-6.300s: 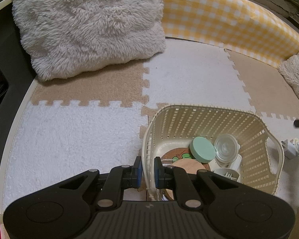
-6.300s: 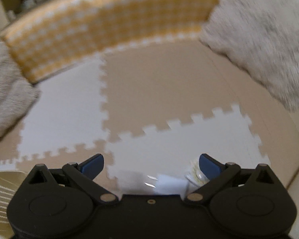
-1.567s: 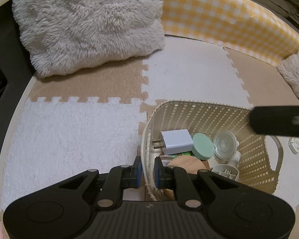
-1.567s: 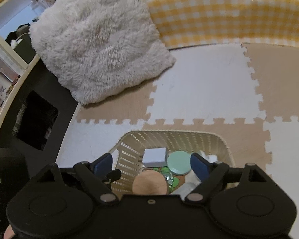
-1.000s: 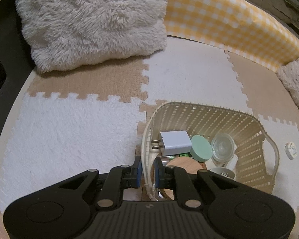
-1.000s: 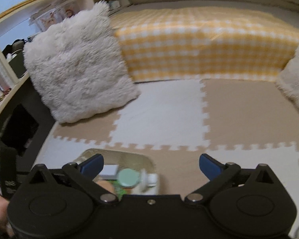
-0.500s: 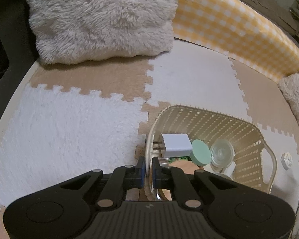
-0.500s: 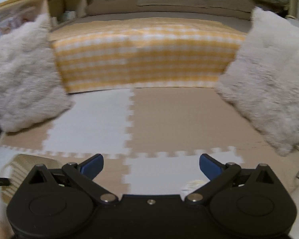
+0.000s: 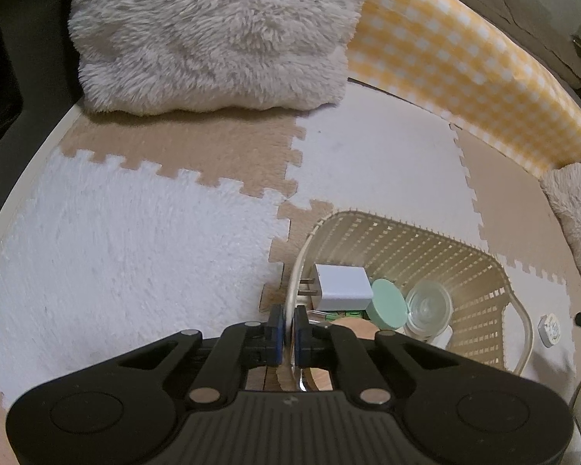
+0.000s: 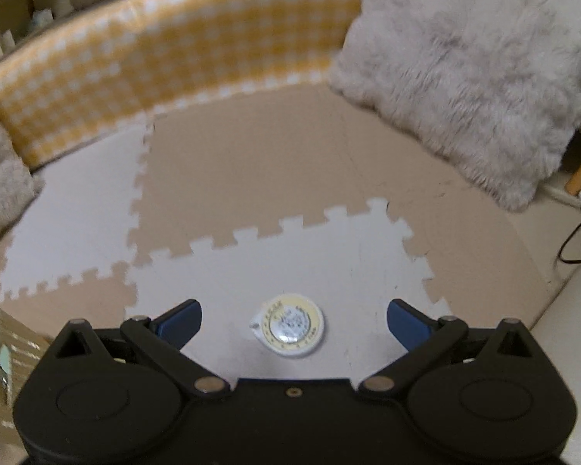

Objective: Organize rigid objects
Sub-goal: 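Withdraw the right gripper and move it to the round tape measure, then grasp the round yellow-rimmed tape measure with the right gripper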

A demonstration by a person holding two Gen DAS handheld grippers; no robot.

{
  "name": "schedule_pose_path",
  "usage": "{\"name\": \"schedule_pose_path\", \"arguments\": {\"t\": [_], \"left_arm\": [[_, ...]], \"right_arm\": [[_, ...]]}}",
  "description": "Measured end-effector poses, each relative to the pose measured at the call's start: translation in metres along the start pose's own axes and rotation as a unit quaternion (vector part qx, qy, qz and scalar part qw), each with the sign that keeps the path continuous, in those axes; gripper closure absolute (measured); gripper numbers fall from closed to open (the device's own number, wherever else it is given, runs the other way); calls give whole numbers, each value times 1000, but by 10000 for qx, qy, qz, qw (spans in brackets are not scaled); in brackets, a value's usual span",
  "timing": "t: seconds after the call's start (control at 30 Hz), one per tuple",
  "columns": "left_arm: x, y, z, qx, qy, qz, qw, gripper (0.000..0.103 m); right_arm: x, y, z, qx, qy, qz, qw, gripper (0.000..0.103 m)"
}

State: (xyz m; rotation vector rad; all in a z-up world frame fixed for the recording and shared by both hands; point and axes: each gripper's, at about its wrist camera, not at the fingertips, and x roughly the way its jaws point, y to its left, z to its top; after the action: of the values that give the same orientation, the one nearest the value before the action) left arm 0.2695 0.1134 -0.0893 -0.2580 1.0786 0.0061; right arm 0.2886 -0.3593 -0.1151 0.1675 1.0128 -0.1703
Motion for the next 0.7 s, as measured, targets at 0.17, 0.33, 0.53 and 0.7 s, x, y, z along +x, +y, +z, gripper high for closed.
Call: {"name": "schedule_pose_path", "arguments": {"t": [0.17,0.33,0.53,0.7], "left_arm": [[0,1,0,-30,3,-9,10000,99],[0,1,0,-34,6,-11,10000,99],[0,1,-1,2,7,12,10000,99],[0,1,-1,4,9,14,10000,99]], "right_arm": [[25,8,-4,-371,250,-18,9990,7],[45,12,-6,-507,526,-23,9973,22],[60,17,-5,-753,613,-85,9952,27],[64,17,-4,-733,695,-38,9949,41]]}}
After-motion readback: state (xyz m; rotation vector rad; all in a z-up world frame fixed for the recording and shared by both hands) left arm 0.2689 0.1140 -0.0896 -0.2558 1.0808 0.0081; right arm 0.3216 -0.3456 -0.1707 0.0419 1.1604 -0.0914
